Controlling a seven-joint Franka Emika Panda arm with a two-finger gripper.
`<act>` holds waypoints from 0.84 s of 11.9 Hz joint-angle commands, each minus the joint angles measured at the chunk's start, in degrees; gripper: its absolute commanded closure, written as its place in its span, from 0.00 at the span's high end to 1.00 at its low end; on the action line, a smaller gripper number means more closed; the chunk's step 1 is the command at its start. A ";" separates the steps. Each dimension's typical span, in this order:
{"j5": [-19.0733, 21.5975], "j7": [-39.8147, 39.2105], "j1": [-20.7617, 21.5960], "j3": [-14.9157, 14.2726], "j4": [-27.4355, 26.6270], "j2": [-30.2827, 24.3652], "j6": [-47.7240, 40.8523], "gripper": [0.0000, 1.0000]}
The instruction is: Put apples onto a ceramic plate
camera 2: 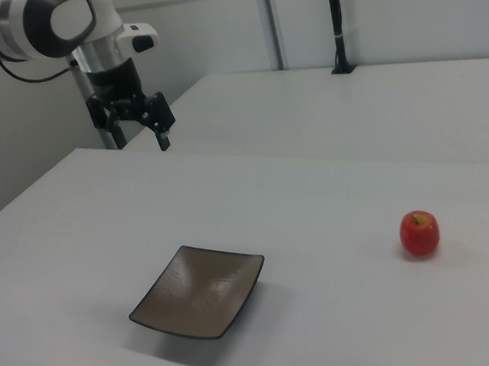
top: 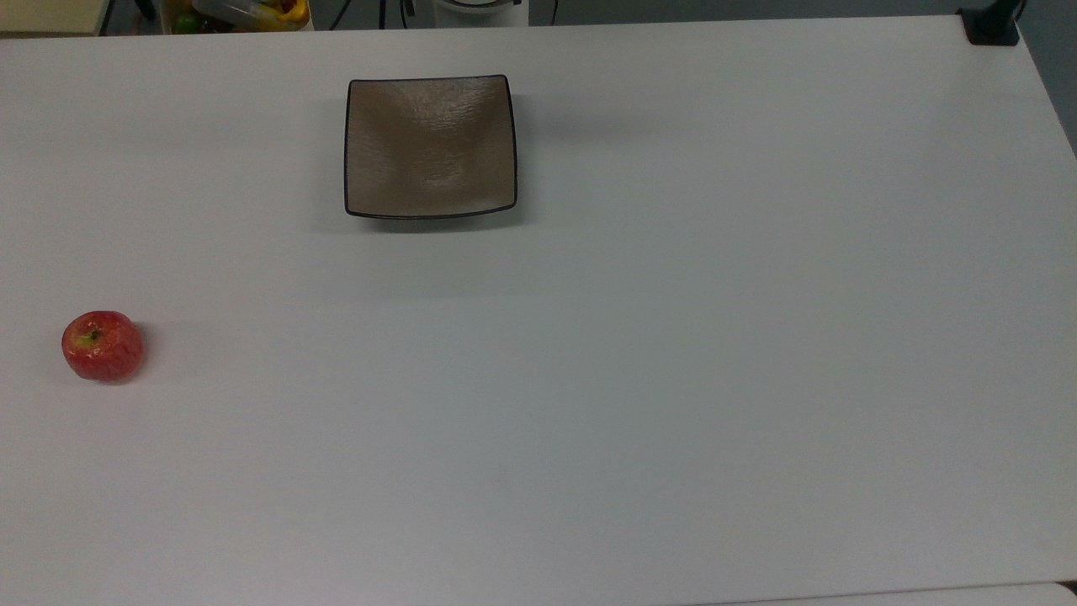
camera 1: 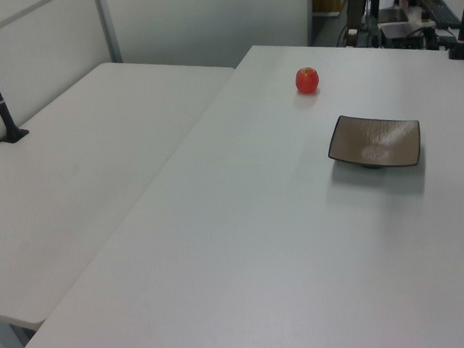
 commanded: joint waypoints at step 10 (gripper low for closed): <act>-0.26 10.30 -11.98 -5.96 29.15 29.42 12.84 1.00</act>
